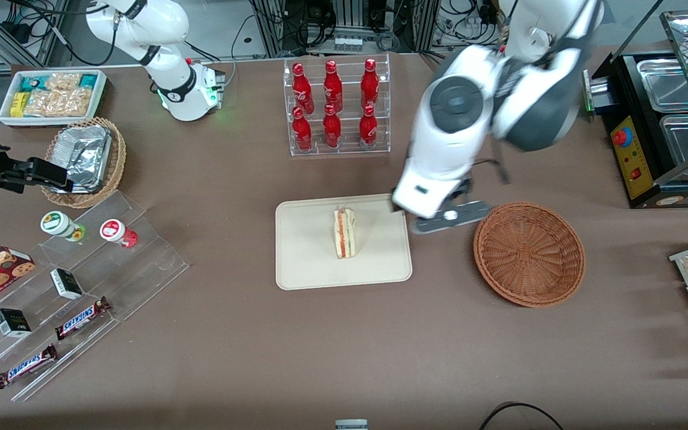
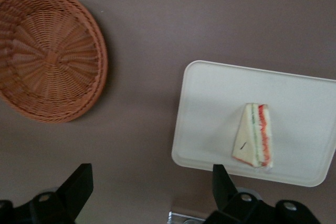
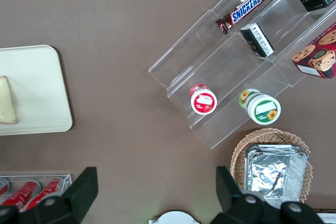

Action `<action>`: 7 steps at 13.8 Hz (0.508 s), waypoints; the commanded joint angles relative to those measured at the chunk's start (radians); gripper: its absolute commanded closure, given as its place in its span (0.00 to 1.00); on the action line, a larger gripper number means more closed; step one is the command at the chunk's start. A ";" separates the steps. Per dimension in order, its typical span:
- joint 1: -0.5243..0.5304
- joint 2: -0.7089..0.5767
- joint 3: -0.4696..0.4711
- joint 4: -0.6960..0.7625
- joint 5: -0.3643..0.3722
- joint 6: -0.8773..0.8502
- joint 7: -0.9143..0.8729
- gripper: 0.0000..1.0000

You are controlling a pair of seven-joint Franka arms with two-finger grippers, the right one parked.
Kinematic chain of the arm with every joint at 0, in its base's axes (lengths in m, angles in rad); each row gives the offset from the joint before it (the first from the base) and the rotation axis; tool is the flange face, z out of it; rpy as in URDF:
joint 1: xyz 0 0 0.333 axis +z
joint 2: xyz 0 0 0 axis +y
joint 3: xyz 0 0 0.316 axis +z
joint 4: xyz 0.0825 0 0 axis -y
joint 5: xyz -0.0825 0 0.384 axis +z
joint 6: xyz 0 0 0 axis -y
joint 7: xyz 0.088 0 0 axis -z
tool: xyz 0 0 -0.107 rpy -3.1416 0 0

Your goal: Place sandwich from basket to tray

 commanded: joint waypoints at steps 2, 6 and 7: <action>0.150 -0.221 -0.008 -0.180 -0.012 -0.076 0.215 0.00; 0.345 -0.407 -0.002 -0.314 -0.007 -0.122 0.540 0.00; 0.377 -0.412 -0.002 -0.313 -0.007 -0.137 0.582 0.00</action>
